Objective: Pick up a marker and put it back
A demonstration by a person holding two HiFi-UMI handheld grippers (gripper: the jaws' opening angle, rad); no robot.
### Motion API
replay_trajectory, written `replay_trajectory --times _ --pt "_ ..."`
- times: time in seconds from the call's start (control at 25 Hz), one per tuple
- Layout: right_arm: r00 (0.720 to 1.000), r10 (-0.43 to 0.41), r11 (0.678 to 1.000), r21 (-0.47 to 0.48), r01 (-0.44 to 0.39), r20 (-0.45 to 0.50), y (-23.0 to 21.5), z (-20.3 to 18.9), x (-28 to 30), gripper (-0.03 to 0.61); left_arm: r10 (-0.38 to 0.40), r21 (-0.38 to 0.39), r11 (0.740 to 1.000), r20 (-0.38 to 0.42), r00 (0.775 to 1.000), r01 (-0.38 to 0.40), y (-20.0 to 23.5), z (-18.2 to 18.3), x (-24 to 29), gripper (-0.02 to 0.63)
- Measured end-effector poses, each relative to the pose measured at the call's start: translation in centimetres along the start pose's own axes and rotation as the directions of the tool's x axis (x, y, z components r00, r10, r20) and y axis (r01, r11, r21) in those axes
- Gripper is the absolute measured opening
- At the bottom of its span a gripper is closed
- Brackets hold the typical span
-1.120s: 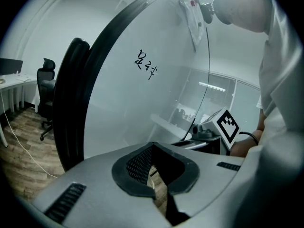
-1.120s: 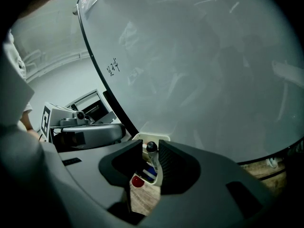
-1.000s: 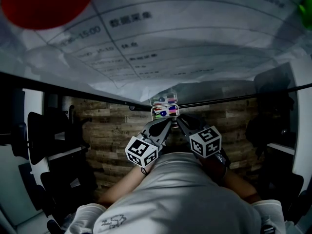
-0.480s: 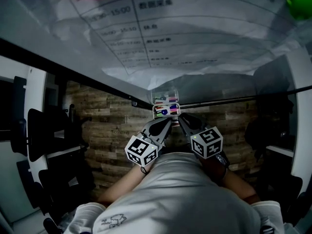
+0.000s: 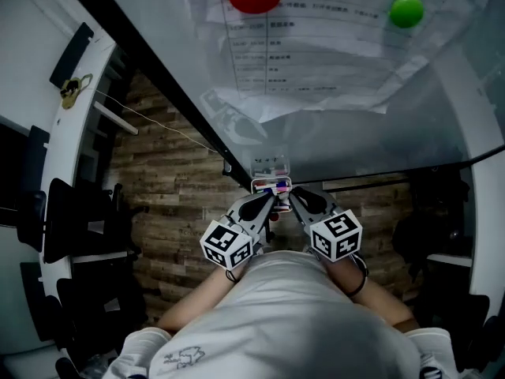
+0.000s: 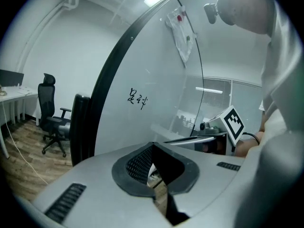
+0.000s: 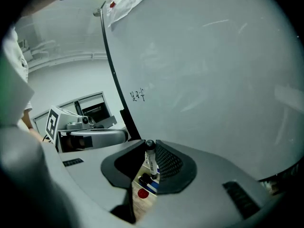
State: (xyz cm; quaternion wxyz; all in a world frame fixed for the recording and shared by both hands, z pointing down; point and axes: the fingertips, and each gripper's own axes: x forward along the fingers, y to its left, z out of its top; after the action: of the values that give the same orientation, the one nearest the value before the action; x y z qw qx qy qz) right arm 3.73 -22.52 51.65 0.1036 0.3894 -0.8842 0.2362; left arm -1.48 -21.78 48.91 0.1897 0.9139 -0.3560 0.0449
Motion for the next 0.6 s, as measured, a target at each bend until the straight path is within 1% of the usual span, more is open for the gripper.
replay_trajectory --times 0.16,0.36,0.6 --pt "1.0 0.002 0.999 -0.044 0.0 0.029 0.9 1.6 -0.8 0.074 -0.007 0.036 0.999 0.042 0.999 0.005 -0.3 1.9 -0.6 0.006" --pt "0.996 -0.007 0.995 -0.096 0.016 0.094 1.7 4.2 -1.8 0.074 -0.025 0.082 0.996 0.082 0.996 0.018 -0.8 3.8 -1.0 0.006" --pt "0.989 -0.012 0.992 -0.126 0.031 0.151 2.2 6.2 -2.6 0.073 -0.046 0.131 0.991 0.116 0.992 0.031 -1.4 5.5 -1.4 0.006"
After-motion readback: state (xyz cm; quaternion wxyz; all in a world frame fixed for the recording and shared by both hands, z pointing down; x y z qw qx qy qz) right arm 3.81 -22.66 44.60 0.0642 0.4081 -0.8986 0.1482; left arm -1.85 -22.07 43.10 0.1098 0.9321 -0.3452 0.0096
